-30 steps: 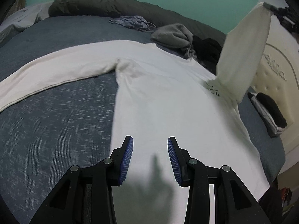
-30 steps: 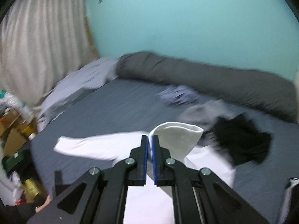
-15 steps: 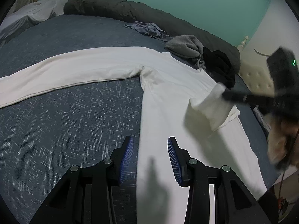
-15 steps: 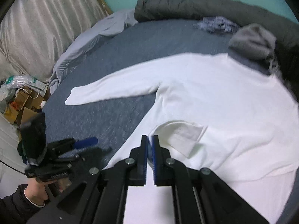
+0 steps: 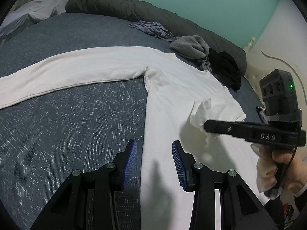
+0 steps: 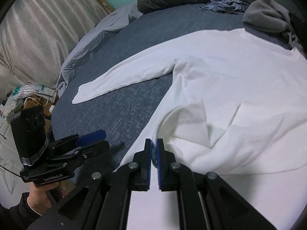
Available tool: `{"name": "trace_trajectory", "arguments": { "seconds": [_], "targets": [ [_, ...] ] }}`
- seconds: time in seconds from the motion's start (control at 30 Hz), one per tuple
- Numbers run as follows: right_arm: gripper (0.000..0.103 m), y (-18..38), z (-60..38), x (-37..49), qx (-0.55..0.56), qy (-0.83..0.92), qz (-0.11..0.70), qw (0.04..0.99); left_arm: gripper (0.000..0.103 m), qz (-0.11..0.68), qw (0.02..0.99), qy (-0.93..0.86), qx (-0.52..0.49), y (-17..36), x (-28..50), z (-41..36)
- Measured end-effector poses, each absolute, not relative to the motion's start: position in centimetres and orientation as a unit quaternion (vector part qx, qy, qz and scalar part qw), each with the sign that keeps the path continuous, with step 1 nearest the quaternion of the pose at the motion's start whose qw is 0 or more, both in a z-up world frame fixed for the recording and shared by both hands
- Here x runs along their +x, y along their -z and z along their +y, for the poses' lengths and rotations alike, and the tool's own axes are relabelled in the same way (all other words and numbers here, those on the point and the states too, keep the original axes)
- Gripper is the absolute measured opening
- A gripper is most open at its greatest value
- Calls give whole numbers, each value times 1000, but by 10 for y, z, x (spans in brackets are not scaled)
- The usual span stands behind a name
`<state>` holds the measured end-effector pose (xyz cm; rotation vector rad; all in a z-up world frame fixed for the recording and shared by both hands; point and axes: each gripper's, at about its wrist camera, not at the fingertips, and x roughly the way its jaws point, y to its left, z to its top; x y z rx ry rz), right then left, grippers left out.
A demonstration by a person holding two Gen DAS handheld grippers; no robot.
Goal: Fold clothes
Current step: 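Lower the sleeve onto the shirt body and open the right tool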
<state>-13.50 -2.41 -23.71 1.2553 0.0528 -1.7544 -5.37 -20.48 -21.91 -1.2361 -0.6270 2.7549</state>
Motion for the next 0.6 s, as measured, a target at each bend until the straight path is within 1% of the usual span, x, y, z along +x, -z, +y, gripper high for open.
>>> {"name": "trace_trajectory", "arguments": {
  "seconds": [0.1, 0.23, 0.37, 0.5, 0.6],
  "targets": [
    [7, 243, -30, -130, 523, 700, 14, 486, 42, -204, 27, -892, -401, 220, -54, -206],
    [7, 240, -23, -126, 515, 710, 25, 480, 42, -207, 31, -889, -406, 224, -58, -205],
    [7, 240, 14, -137, 513, 734, -10, 444, 42, -189, 54, -889, -413, 224, -70, -192],
    [7, 240, 67, -147, 505, 759, -48, 408, 42, -145, 79, -890, -425, 226, -84, -165],
    [10, 246, 110, -152, 501, 771, -90, 383, 42, -111, 97, -889, -434, 227, -95, -146]
  ]
}}
